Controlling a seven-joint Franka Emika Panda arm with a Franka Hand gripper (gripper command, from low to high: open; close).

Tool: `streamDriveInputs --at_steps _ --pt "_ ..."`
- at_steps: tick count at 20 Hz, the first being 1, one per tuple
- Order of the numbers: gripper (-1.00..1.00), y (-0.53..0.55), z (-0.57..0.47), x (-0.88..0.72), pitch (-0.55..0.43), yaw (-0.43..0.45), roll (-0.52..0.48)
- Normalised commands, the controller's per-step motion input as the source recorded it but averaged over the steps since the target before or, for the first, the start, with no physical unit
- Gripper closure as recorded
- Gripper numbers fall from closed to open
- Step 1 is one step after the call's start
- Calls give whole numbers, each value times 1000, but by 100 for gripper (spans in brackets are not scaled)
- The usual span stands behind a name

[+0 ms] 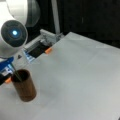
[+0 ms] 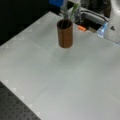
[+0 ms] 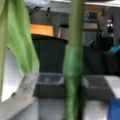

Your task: Flower insertion into a vase

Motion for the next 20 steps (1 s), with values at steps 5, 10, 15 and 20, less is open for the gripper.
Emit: streamDriveInputs --at_steps 5,10,15,20 --pt "100 120 -247 90 -164 -81 -36" --pt "100 106 -205 87 -119 -85 -47" --pt "100 105 -189 152 -119 -68 -51" --pt "100 144 -193 203 -93 -78 -10"
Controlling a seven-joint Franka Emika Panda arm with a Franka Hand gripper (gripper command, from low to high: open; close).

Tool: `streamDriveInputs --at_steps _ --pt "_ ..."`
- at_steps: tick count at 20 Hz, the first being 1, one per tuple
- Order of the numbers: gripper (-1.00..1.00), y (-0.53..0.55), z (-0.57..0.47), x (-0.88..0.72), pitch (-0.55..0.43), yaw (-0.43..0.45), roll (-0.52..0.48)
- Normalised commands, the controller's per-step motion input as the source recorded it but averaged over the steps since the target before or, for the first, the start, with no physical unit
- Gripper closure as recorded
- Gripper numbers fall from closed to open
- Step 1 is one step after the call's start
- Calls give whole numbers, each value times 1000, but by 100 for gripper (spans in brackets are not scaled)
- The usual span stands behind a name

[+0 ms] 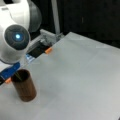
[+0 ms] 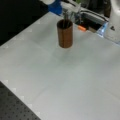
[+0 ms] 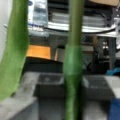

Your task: Flower insertion into a vase

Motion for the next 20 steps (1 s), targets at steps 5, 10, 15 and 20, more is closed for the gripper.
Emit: streamDriveInputs --at_steps 5,10,15,20 --pt "100 134 -169 201 -64 -63 -13" --pt "100 125 -161 184 -30 -62 -18" --pt "100 133 -155 180 -46 -54 -25" --pt "100 140 -108 137 -29 -61 -23"
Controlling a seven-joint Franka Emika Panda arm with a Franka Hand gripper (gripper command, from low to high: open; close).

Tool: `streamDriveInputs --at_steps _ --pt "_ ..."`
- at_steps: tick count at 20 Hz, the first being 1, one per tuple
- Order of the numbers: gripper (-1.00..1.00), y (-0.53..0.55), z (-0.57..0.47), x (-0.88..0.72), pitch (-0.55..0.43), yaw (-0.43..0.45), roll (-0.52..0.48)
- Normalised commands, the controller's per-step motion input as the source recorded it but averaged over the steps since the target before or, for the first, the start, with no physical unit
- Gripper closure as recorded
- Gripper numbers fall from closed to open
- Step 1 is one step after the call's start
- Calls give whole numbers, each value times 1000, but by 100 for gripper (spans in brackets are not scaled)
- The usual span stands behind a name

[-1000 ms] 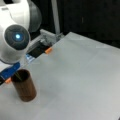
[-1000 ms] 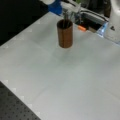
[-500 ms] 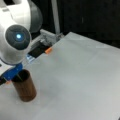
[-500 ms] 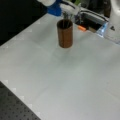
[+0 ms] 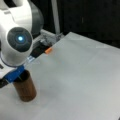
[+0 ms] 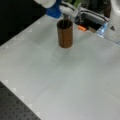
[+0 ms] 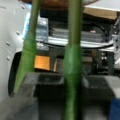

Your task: Flower insertion into a vase

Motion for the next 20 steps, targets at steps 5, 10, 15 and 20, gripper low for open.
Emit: streamDriveInputs --at_steps 5,10,15,20 --pt "100 134 -117 130 -76 -60 -42" --pt "100 137 -130 104 -73 -66 -43" --pt "-100 154 -115 86 -72 -76 -34" --pt "-100 168 -104 90 -80 -81 -31"
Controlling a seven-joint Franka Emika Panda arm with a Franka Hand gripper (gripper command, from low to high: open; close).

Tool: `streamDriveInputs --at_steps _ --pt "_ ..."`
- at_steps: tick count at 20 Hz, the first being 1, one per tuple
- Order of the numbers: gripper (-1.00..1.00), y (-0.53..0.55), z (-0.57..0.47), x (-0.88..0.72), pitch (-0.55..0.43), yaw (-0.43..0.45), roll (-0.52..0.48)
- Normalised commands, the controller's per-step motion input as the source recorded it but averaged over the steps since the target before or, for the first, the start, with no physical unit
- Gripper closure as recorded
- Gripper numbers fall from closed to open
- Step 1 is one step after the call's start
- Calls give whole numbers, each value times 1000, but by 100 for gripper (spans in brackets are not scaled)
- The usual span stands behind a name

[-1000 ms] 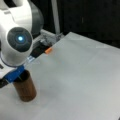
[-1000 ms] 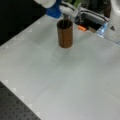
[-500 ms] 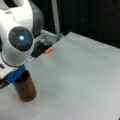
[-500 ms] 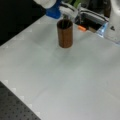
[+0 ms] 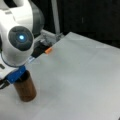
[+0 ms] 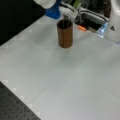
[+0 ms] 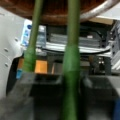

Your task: Flower insertion into a vase

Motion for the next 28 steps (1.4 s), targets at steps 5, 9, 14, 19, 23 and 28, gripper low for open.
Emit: streamDriveInputs --at_steps 5,9,14,19,23,28 --pt "-100 163 -100 84 -39 -82 -37" --pt "-100 160 -100 90 -28 -83 -39" --pt "-100 153 -100 87 -28 -85 -38" --pt "-100 171 -17 95 -11 -106 -70" --pt "-100 248 222 142 -137 -134 -153" --pt "-100 239 346 114 -329 -5 -145"
